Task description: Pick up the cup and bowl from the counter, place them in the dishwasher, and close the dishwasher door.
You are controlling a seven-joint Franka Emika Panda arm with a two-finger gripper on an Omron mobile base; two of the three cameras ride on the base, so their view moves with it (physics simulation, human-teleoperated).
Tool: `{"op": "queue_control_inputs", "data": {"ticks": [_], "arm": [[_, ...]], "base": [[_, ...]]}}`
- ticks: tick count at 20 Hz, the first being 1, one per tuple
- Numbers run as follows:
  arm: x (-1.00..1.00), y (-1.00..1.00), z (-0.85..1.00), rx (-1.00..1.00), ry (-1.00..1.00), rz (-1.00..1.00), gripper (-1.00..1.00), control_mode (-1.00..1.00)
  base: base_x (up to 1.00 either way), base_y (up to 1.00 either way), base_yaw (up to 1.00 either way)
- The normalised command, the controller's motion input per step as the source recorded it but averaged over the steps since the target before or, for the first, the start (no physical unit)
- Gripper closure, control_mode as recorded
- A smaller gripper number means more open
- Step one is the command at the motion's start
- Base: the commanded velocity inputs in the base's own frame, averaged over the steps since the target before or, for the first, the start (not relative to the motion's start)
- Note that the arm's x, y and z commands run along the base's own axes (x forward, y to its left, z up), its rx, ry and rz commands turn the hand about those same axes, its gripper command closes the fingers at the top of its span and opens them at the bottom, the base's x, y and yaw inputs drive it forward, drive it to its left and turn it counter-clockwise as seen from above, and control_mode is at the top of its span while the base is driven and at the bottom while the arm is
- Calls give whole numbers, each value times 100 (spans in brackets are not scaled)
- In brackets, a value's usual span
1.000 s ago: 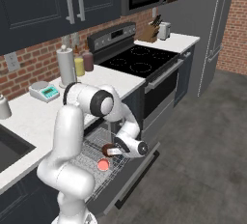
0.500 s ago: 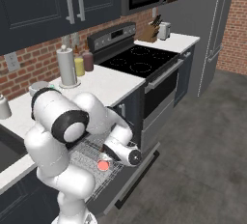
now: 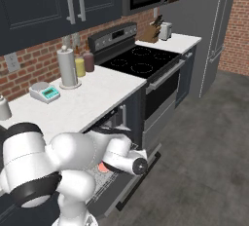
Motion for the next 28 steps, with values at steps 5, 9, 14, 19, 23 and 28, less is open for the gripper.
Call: {"op": "queue_control_inputs", "data": {"ticks": [5, 9, 14, 19, 23, 28], "arm": [[0, -80, 1, 14, 0, 4, -100, -100], [0, -71, -12, 6, 0, 9, -100, -100], [0, -69, -8, 7, 0, 10, -100, -100], [6, -38, -42, 1, 0, 9, -100, -100], [5, -34, -51, 0, 0, 9, -100, -100], [0, -27, -40, 0, -5, 8, -100, -100]], "base": [[0, 0, 0], [0, 0, 0], [0, 0, 0], [0, 0, 0], [0, 0, 0], [0, 0, 0]]}}
